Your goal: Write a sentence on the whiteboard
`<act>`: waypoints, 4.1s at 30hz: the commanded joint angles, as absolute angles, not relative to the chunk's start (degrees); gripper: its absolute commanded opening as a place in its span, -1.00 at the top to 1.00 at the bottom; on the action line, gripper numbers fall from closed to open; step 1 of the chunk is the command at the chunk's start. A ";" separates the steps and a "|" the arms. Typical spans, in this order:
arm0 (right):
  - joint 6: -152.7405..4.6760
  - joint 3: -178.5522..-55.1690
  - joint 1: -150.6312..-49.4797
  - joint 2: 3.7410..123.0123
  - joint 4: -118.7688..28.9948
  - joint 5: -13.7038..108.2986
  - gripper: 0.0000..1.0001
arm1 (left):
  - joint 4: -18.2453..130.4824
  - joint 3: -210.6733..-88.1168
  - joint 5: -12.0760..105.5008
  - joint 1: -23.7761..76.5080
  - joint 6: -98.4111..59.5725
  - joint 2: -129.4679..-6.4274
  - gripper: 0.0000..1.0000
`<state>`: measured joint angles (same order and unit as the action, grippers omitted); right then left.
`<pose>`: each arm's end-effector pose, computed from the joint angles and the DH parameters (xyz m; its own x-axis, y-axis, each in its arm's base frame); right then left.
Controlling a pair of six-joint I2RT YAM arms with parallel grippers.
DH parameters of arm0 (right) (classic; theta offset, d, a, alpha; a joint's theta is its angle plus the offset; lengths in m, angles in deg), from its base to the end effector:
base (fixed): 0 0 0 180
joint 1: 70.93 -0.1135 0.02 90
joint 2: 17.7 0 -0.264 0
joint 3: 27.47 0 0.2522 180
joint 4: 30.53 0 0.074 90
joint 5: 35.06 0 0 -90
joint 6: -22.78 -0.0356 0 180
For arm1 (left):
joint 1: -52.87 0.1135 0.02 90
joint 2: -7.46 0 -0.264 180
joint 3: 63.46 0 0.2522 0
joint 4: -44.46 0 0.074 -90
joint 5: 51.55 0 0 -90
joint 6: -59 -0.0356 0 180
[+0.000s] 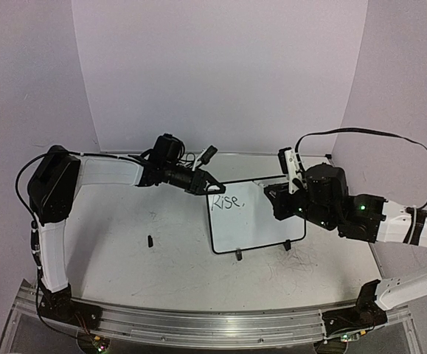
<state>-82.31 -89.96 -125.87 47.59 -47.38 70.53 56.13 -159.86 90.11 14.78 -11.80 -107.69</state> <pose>0.1592 0.2102 0.3046 -0.3539 -0.0678 -0.9328 -0.5706 0.8059 0.1579 0.3400 -0.3020 0.2228 -0.6773 0.2716 -0.6838 0.7331 0.1697 -0.6586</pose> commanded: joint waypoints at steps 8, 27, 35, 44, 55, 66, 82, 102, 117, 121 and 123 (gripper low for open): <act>-81.51 -92.69 -125.90 51.34 -49.21 69.64 1.00 | 56.03 -158.12 88.04 14.39 -14.56 -103.41 0.86; -81.89 -90.46 -125.88 48.45 -51.69 71.43 1.00 | 56.73 -157.56 87.85 13.05 -17.64 -103.74 1.00; -82.85 -90.45 -125.93 49.29 -51.28 71.40 1.00 | 56.85 -157.59 87.77 12.74 -17.55 -103.69 1.00; -83.56 -89.66 -125.88 49.10 -51.24 74.39 1.00 | 56.90 -157.72 87.20 12.68 -17.21 -104.06 1.00; -79.77 -87.73 -125.88 50.52 -47.26 72.66 1.00 | 57.08 -157.93 87.12 12.70 -17.29 -104.20 1.00; -79.08 -91.06 -124.87 56.89 -45.10 74.11 1.00 | 57.17 -157.93 87.27 12.70 -17.32 -104.39 1.00; -78.32 -93.34 -124.80 60.77 -41.92 76.22 1.00 | 57.17 -157.84 87.28 12.70 -17.48 -104.06 1.00; -79.73 -92.21 -124.77 60.80 -43.77 76.81 1.00 | 57.17 -158.00 87.44 12.70 -17.46 -104.17 1.00; -81.42 -92.09 -124.71 62.21 -46.51 78.68 1.00 | 57.17 -158.00 87.37 12.70 -17.52 -104.14 1.00; -82.14 -90.97 -124.78 61.32 -47.62 77.90 1.00 | 57.17 -158.04 87.38 12.70 -17.47 -104.16 1.00; -82.67 -90.31 -124.78 60.88 -48.04 77.36 1.00 | 57.17 -158.01 87.39 12.70 -17.46 -104.18 1.00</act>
<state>-80.99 -91.13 -124.97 61.62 -45.26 76.62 55.27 -158.15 87.60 13.05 -17.24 -105.86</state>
